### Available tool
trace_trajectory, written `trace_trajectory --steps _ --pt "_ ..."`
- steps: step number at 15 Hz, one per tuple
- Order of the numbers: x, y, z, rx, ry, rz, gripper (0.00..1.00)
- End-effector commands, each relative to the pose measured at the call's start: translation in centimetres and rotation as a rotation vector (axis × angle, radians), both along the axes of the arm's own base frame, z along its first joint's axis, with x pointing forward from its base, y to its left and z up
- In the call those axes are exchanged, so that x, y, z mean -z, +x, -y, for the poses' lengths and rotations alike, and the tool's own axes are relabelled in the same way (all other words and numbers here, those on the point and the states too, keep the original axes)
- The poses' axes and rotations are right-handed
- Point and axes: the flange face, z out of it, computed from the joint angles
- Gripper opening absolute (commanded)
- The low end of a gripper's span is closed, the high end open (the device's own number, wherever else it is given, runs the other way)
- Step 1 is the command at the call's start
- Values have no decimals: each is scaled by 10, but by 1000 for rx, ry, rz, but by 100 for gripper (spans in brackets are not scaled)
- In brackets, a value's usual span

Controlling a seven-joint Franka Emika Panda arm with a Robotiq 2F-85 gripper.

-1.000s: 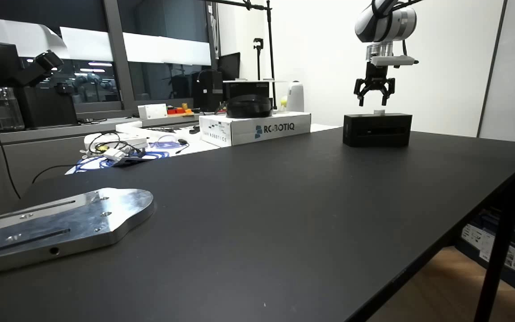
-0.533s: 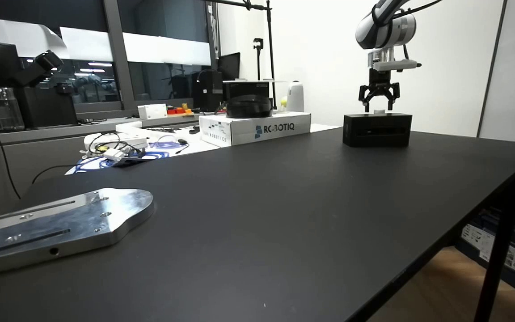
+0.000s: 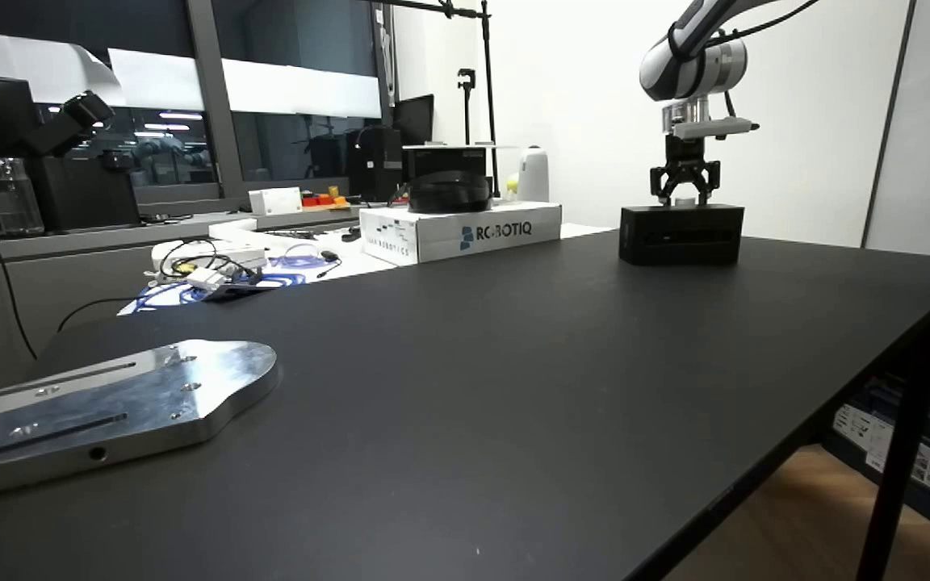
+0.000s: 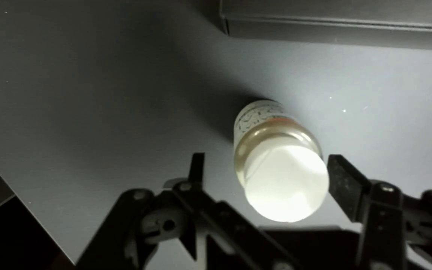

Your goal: Pick the bottle and move it to the right on the table

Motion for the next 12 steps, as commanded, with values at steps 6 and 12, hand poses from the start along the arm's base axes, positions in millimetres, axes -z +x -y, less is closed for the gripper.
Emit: trace_trajectory --steps 6,12 --pt "-86 19 -20 -55 18 112 19" --pt "-155 29 -51 -138 4 195 30"
